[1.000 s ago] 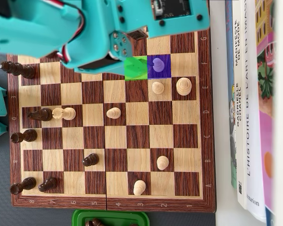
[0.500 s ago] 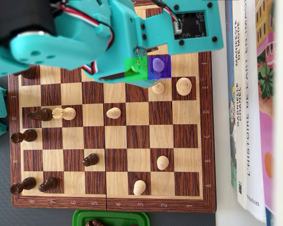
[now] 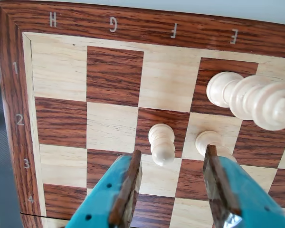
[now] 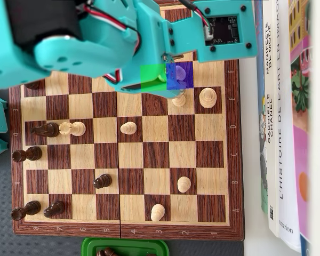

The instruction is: Play chess

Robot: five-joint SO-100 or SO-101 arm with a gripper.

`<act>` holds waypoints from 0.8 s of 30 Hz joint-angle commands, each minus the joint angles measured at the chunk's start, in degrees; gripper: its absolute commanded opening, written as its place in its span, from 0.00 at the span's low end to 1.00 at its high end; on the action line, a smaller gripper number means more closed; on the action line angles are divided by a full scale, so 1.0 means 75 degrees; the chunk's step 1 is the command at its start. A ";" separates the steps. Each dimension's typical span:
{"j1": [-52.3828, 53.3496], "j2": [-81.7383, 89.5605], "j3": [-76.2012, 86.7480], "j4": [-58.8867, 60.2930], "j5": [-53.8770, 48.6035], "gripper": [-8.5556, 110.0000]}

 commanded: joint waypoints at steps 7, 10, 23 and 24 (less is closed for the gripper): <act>0.0082 0.0082 -0.0340 0.0023 -0.0035 0.23; 0.0082 0.0082 -0.0328 0.0023 -0.0035 0.23; 0.0082 0.0070 -0.0305 0.0023 -0.0035 0.20; 0.0082 0.0070 -0.0305 0.0023 -0.0035 0.20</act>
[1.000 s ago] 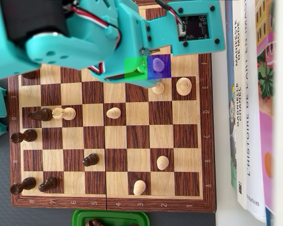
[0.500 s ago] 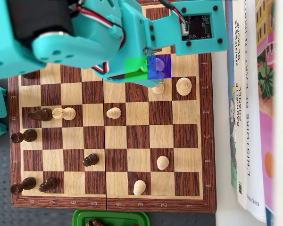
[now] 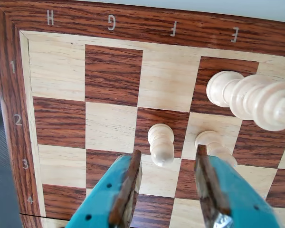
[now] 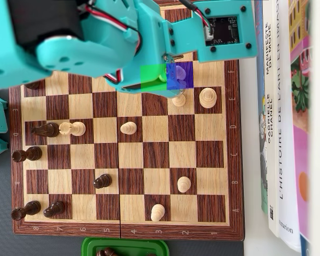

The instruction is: Play chess

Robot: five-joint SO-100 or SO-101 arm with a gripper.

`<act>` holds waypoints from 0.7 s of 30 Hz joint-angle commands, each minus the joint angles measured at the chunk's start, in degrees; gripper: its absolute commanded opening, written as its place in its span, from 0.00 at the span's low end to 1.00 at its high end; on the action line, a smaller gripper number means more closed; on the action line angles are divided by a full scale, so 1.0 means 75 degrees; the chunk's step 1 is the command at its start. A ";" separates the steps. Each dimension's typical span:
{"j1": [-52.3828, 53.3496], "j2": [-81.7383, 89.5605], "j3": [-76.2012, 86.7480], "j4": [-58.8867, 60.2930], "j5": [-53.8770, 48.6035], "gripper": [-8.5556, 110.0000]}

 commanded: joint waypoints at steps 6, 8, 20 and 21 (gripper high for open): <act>0.0094 -0.0234 -0.0316 0.0023 -0.0035 0.20; 0.0094 -0.0305 -0.0340 0.0023 -0.0035 0.20; 0.0211 -0.0363 -0.0375 0.0023 -0.0047 0.20; 0.0211 -0.0363 -0.0375 0.0023 -0.0047 0.20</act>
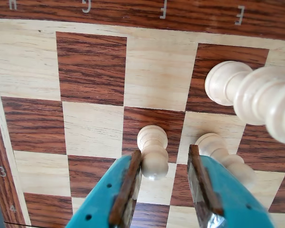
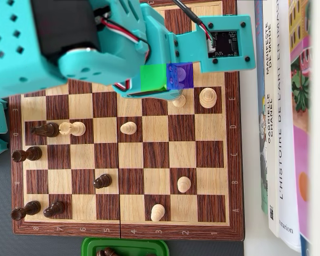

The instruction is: Play chess

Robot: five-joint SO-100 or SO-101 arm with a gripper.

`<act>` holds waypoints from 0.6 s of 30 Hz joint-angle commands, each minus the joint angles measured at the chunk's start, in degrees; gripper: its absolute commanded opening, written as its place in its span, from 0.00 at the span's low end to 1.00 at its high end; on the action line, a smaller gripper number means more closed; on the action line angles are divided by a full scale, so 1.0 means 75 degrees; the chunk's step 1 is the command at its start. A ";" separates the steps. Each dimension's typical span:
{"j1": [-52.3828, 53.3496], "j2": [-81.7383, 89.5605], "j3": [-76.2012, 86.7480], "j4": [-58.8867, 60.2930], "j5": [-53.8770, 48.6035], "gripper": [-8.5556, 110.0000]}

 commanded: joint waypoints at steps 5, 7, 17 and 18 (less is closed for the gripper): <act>0.0047 0.0059 -0.0363 0.0023 -0.0047 0.20; 0.0035 0.0059 -0.0363 0.0023 -0.0047 0.20; 0.0000 0.0047 -0.0352 0.0023 -0.0047 0.19; 0.0000 0.0047 -0.0352 0.0023 -0.0047 0.19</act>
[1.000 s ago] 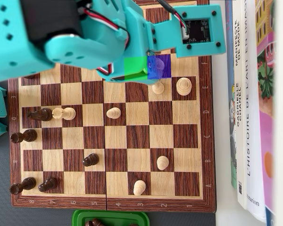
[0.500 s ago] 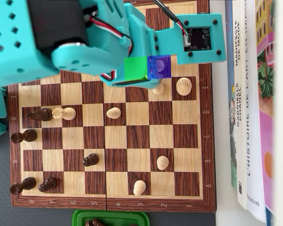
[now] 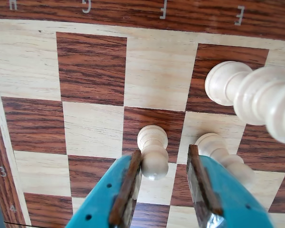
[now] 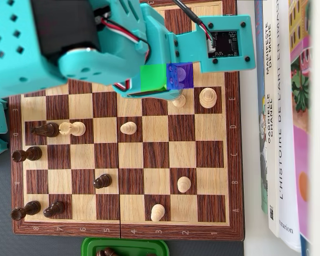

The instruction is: Play chess

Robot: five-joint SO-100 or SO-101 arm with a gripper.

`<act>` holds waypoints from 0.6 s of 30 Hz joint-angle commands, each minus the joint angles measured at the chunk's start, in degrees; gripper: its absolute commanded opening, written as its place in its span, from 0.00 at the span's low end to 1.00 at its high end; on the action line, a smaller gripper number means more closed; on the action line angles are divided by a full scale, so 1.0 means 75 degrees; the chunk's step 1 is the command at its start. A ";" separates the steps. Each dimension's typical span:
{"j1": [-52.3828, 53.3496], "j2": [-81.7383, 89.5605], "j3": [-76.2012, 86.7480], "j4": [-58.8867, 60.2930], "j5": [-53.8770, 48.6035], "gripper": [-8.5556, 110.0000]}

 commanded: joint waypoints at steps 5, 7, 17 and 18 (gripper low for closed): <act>0.0000 0.0047 -0.0328 0.0023 -0.0047 0.15; 0.0000 0.0047 -0.0328 0.0023 -0.0047 0.15; -0.0012 0.0047 -0.0316 0.0023 -0.0047 0.15; -0.0012 0.0059 -0.0316 0.0023 -0.0047 0.15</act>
